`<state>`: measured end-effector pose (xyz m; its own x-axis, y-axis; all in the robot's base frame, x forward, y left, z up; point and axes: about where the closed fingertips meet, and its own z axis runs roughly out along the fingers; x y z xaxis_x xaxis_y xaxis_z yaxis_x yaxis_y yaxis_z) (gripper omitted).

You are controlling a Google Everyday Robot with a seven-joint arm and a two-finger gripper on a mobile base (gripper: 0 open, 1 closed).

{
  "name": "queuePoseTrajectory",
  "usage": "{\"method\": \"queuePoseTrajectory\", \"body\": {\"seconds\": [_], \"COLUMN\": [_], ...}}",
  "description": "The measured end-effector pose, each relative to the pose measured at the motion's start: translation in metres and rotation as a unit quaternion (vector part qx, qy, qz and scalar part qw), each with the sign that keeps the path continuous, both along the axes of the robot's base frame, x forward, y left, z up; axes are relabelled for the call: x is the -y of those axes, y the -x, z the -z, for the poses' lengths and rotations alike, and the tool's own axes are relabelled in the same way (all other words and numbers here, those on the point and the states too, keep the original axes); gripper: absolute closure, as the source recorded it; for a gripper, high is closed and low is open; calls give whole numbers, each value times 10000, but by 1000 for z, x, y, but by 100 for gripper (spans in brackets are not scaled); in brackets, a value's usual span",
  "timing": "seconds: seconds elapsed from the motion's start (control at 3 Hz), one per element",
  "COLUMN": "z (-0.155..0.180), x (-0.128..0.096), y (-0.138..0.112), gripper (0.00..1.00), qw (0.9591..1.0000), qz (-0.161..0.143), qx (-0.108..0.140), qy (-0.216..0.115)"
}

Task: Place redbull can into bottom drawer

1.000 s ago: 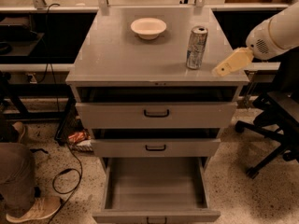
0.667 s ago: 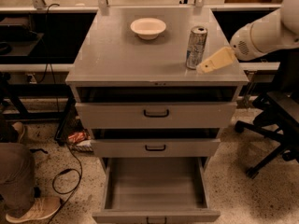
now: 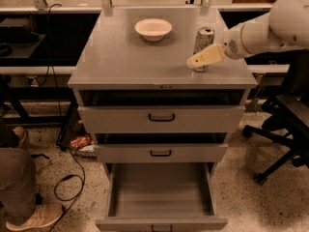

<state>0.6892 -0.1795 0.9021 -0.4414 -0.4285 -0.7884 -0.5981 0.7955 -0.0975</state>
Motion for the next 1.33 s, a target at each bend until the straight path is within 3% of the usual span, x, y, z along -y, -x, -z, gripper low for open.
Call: {"method": "queuePoseTrajectory", "body": {"seconds": [0.67,1.0,1.33], "z": [9,15,19], "x": [-29,-35,-34], "y": [-19,-28,-32], "gripper": [0,18,47], "qw": [9995,9990,9983], "qz": [-78,-29,6], "qx": [30,56,112], "qy": [-319,-439,-567]}}
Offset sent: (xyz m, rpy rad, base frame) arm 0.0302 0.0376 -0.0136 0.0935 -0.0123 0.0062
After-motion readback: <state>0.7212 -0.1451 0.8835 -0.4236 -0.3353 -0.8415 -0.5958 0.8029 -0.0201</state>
